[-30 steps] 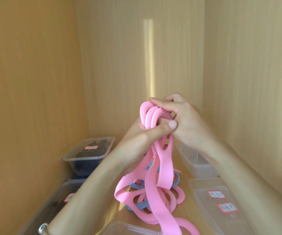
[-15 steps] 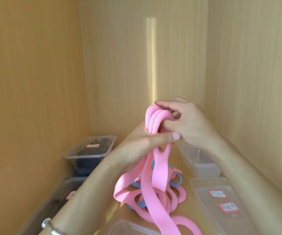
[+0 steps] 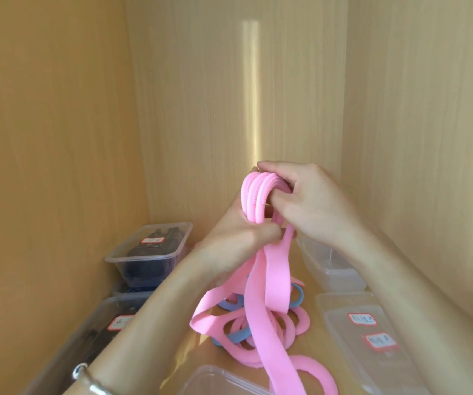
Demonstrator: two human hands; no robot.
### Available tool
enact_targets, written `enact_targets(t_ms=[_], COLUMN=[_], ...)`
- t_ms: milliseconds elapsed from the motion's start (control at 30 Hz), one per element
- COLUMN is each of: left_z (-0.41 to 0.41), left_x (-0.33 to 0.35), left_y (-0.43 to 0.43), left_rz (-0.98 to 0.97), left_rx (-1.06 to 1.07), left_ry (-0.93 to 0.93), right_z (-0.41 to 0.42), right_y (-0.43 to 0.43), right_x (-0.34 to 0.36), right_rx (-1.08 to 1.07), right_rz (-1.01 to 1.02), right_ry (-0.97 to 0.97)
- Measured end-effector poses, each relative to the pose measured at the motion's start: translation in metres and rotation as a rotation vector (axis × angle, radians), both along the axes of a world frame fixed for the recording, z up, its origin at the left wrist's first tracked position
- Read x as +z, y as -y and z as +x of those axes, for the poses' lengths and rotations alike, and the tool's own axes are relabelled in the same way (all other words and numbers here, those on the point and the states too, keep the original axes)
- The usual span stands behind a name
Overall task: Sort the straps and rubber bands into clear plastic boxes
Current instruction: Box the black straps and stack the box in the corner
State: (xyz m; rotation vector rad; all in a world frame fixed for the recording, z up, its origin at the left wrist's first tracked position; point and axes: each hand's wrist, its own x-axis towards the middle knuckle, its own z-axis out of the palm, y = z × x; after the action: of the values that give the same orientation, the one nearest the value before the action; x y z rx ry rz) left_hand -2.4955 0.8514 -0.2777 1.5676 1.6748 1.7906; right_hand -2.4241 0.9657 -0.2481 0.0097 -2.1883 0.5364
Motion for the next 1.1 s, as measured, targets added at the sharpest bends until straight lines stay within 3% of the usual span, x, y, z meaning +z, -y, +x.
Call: enact_targets(t_ms=[167,400,533,733,933,1100], left_z=[0.006,-0.003,-0.001,0.0,-0.002,-0.002], left_x=[0.001,0.014,0.021,0.028,0.031,0.029], left_y=[0.0,0.01,0.013,0.018,0.022,0.021], left_rz=[0.003,0.189,0.263,0.24,0.189,0.21], left_rx=[0.085,0.35,0.262,0.182,0.209,0.145], left_ry=[0.042,0.275,0.278,0.172,0.168,0.149], right_z=[0.0,-0.001,0.001,-0.002,-0.01,-0.018], right_y=[-0.002,-0.004,0.012,0.034,0.041,0.035], right_x=[0.0,0.003,-0.005,-0.009,0.002,0.005], right_rx=[0.088,0.121,0.364,0.358,0.226,0.254], right_rz=[-0.079,-0.172,-0.161,-0.215,-0.013,-0.135], right_ry=[0.034,-0.016,0.311,0.07,0.153,0.193])
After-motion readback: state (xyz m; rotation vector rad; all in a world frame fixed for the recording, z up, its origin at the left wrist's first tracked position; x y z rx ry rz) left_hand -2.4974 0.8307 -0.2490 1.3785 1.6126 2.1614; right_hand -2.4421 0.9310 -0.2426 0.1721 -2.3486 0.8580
